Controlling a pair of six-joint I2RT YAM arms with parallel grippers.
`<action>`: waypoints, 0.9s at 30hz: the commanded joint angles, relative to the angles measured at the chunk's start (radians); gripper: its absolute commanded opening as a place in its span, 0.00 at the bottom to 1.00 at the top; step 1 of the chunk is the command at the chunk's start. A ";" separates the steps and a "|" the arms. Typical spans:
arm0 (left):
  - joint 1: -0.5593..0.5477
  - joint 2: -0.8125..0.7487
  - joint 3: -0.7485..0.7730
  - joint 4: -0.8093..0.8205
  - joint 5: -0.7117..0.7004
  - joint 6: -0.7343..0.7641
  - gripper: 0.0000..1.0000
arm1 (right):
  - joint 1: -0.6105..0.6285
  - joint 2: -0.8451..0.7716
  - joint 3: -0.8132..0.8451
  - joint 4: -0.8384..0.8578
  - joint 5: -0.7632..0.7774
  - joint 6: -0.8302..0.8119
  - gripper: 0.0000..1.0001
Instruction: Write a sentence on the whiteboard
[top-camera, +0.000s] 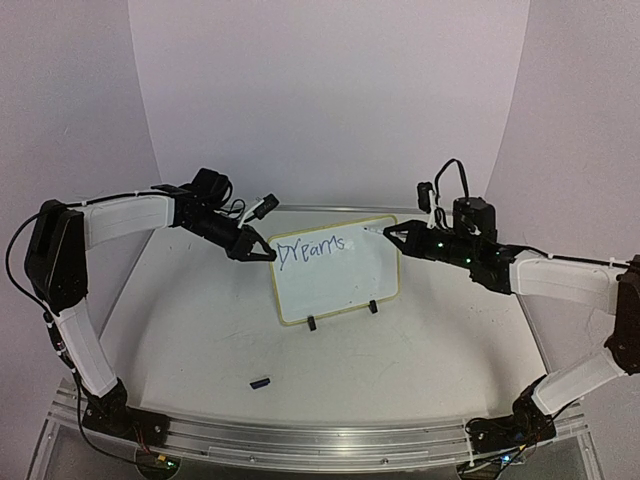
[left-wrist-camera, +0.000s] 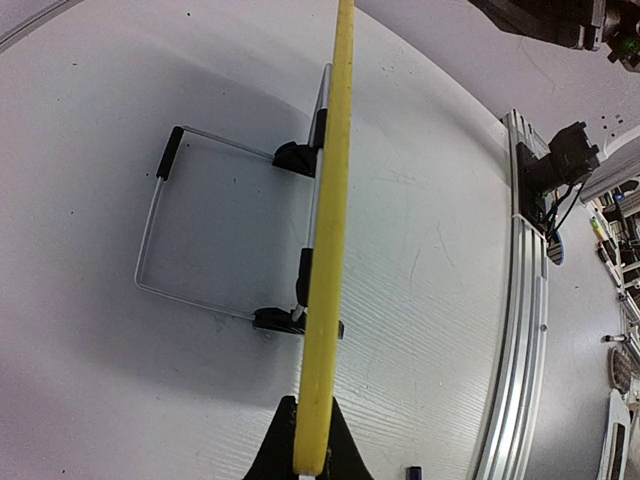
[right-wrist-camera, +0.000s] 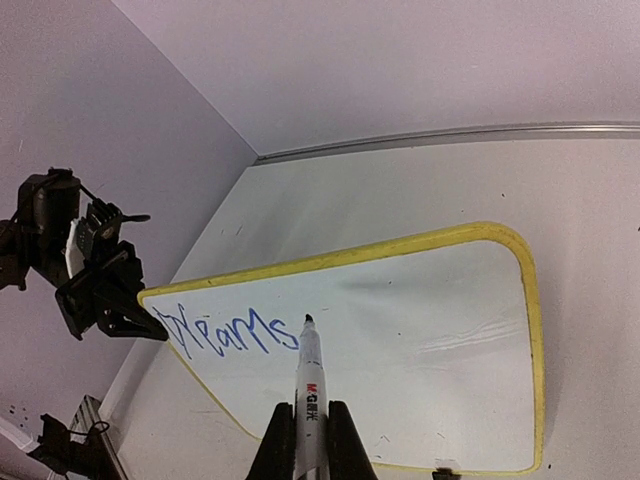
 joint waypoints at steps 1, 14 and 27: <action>-0.017 0.007 0.016 -0.054 -0.042 0.017 0.00 | -0.013 -0.010 -0.010 0.011 -0.046 -0.035 0.00; -0.017 0.008 0.016 -0.054 -0.044 0.019 0.00 | -0.017 0.048 0.038 0.009 -0.030 -0.040 0.00; -0.017 0.011 0.017 -0.054 -0.044 0.018 0.00 | -0.017 0.096 0.071 0.011 -0.021 -0.040 0.00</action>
